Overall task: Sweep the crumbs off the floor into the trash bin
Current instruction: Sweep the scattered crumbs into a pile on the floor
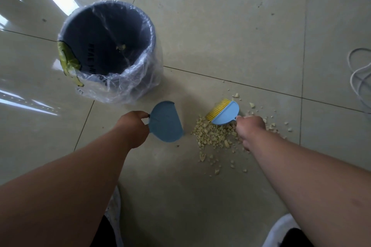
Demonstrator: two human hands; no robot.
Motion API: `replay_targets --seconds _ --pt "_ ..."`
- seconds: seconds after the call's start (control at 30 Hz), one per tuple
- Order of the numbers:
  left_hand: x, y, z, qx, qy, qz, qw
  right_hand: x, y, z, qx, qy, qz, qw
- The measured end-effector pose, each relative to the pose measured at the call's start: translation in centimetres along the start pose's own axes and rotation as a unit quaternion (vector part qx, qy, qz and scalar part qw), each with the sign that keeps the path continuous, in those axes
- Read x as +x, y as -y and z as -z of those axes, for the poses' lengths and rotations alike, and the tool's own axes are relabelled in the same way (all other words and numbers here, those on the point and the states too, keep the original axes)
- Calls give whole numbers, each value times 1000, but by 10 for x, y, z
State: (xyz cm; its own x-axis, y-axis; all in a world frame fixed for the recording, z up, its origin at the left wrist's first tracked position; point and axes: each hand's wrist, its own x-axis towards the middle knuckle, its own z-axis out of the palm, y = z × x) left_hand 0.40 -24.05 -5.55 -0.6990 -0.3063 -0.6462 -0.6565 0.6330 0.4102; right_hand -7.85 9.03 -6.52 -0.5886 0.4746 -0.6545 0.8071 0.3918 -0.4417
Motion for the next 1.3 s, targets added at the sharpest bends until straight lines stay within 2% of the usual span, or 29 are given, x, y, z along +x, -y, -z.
replay_targets --seconds 0.17,0.3,0.53,0.7,1.03,1.3 --pt "-1 -7 4 43 -20 -21 999 -9 -1 0 23 29 49 998" --pt "-3 4 11 54 -16 -14 998 -30 2 -15 -30 95 114 988" --pt "-4 18 14 39 -13 -8 999 -44 -5 -48 -100 164 141 971" --pt "-3 20 11 49 2 -14 999 -31 -11 -37 -132 134 140 972" --pt "-6 10 3 60 4 -21 998 13 -26 32 -173 42 129 976" --pt "-11 7 5 44 8 -25 999 -5 -19 32 -152 61 149 975"
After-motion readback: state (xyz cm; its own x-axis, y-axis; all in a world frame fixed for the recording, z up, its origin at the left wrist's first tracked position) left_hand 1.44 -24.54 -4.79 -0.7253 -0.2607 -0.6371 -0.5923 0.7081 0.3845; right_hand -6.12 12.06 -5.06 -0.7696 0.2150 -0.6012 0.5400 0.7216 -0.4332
